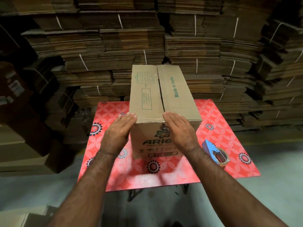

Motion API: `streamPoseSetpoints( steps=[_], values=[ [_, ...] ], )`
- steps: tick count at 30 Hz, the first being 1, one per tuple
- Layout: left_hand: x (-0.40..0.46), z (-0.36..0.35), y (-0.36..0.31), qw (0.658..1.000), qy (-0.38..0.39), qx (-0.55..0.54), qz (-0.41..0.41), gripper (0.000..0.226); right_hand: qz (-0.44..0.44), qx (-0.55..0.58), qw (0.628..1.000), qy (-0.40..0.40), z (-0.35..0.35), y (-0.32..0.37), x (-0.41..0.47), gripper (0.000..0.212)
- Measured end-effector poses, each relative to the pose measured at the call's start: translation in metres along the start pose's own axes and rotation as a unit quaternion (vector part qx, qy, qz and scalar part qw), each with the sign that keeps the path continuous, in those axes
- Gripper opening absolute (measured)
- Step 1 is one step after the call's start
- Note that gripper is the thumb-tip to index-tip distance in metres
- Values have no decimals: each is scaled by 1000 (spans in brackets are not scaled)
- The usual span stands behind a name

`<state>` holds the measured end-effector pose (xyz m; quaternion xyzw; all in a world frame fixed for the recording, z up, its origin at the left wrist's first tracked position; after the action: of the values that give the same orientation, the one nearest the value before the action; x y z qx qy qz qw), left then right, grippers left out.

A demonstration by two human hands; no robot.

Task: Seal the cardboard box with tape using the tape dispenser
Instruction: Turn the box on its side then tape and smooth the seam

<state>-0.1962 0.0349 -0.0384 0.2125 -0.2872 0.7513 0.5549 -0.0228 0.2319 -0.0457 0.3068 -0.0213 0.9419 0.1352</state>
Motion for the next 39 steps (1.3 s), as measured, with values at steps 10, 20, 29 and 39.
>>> streamPoseSetpoints(
  steps=[10,20,29,39],
  values=[
    [13,3,-26,999,5,-22,49,37,-68,-1,997,39,22,-12,2,50],
    [47,-40,-77,995,77,-60,18,40,-1,1,1000,7,12,-49,-9,48],
    [47,-45,-86,996,30,-55,66,52,-190,196,961,-34,23,-76,-31,47],
    [49,-47,-98,991,40,-61,109,41,-437,305,846,-13,6,-50,-72,47]
  ],
)
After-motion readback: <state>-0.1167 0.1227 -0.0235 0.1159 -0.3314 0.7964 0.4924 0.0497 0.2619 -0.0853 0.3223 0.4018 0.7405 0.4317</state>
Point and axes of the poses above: each hand's wrist, its own x-axis towards the middle knuckle, its own z-axis out of the back of the hand, y = z × x, the point moved 2 cm from there along x, towards the middle knuckle, and after that the axes turned 1 degree about z, right-handed, at the moved point
